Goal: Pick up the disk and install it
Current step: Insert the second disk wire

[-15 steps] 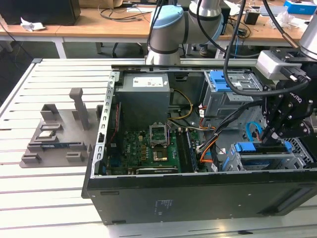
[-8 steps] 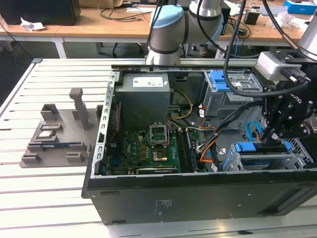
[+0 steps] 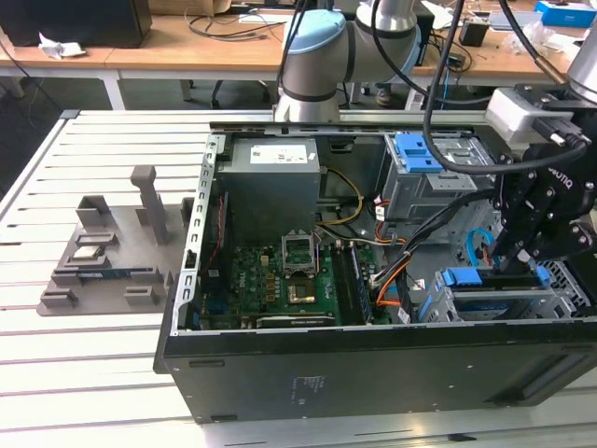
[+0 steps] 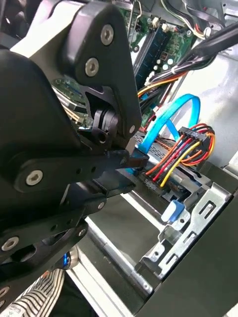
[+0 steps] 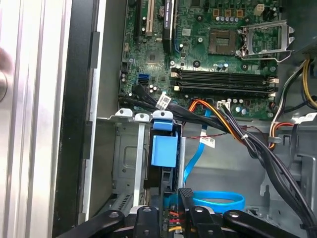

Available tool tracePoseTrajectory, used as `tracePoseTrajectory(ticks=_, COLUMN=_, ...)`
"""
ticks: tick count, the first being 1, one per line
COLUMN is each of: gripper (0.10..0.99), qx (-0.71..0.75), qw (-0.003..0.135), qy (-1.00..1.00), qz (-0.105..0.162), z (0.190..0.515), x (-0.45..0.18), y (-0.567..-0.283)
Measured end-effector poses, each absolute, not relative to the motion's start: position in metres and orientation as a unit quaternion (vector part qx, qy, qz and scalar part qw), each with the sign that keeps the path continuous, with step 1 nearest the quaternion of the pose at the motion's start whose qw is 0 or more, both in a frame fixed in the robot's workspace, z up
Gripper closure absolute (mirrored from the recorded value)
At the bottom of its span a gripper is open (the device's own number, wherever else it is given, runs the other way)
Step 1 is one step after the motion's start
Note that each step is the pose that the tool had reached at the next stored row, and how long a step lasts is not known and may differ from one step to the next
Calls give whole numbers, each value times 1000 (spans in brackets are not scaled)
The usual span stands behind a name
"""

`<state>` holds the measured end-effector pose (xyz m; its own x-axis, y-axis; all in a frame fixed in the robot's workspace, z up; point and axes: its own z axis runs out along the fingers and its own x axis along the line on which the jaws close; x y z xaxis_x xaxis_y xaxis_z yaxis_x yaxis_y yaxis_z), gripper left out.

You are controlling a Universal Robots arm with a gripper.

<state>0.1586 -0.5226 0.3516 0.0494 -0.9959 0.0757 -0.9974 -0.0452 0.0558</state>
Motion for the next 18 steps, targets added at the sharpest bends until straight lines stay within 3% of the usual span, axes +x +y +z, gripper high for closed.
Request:
tracePoseTrajectory(ticks=3, gripper=804, qx=723, qw=46, qy=-689, qz=8, z=363, x=159, y=-520)
tracePoseTrajectory(ticks=6, gripper=980, qx=723, qw=46, qy=-689, qz=8, z=377, x=159, y=-517)
tracePoseTrajectory(ticks=10, gripper=980, qx=723, qw=47, qy=-689, qz=8, z=395, x=159, y=-514)
tracePoseTrajectory(ticks=18, gripper=980, qx=723, qw=47, qy=-689, qz=8, z=396, x=159, y=-514)
